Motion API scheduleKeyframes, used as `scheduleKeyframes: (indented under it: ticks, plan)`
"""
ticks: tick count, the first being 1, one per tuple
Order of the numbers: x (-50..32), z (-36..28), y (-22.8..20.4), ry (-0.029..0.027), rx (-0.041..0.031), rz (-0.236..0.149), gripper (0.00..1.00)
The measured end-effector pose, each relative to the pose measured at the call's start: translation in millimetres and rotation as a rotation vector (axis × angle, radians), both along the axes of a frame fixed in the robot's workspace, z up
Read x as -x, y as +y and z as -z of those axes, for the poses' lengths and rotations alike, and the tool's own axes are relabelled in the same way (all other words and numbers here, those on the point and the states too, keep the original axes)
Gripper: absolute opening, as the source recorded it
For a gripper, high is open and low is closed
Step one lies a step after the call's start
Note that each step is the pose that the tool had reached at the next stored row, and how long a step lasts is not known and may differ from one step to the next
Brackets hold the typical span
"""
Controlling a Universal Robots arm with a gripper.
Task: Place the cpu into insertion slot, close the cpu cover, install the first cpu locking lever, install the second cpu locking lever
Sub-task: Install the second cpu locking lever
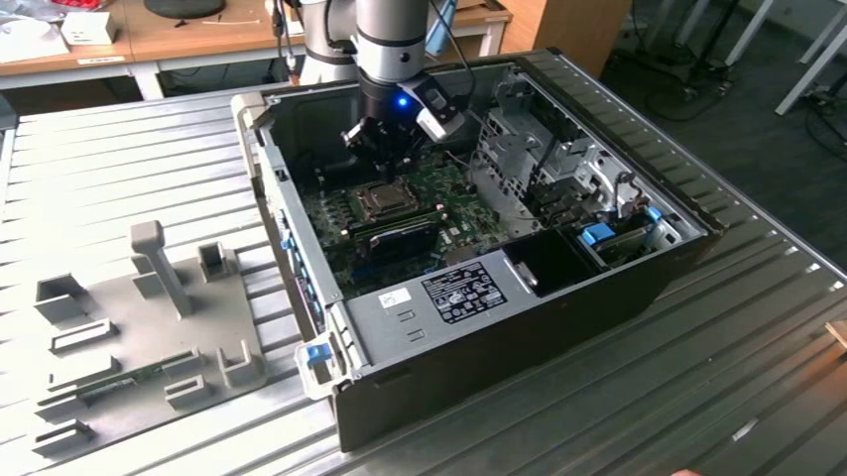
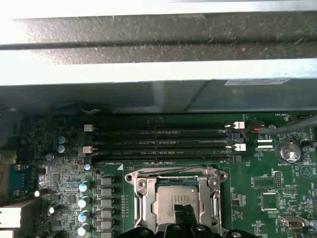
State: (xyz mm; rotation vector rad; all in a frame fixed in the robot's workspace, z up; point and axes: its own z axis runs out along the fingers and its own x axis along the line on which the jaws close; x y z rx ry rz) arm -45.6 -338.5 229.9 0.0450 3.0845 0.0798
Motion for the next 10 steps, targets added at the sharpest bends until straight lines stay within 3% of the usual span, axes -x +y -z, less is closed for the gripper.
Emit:
scheduleKeyframes:
  ticks: [10]
  plan:
    - [0.1, -0.2, -0.8, 0.0003, 0.001, 0.0, 0.1]
